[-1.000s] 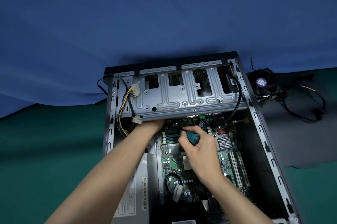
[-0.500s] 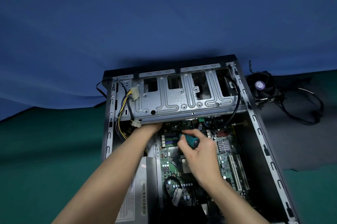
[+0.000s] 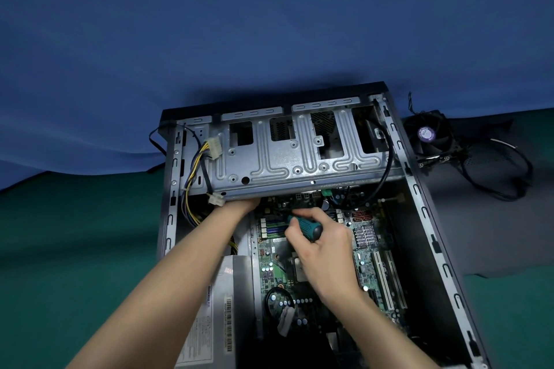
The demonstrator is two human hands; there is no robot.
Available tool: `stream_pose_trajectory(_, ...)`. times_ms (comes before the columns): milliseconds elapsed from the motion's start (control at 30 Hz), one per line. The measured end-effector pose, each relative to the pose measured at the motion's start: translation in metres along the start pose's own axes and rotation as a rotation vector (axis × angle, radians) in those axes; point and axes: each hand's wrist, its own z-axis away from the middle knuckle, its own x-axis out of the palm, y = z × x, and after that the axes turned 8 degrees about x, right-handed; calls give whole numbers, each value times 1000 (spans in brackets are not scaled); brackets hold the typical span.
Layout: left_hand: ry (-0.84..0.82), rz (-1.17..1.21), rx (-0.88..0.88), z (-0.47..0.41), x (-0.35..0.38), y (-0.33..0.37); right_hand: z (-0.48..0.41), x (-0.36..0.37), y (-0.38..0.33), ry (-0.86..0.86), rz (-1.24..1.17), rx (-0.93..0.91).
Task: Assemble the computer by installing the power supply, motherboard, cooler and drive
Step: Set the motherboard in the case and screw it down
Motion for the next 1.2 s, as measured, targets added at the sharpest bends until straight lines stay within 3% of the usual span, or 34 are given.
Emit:
stream_pose_trajectory(133, -40, -16, 33, 2, -1, 4, 0, -1, -1, 11, 9, -4)
stream_pose_trajectory(267, 114, 41, 1, 5, 1, 0, 0, 0, -2, 9, -2, 5)
stream_pose_trajectory(467, 78, -14, 19, 11, 3, 5, 1, 1, -5, 14, -2, 3)
stream_pose_trajectory(600, 189, -42, 57, 12, 6, 2, 1, 1, -5, 18, 5, 1)
stream_pose_trajectory(900, 201, -59, 118, 19, 6, 2, 0, 2, -3, 17, 18, 2)
stream_pose_trajectory(1200, 217, 124, 172, 21, 8, 3, -2, 3, -1, 22, 18, -34)
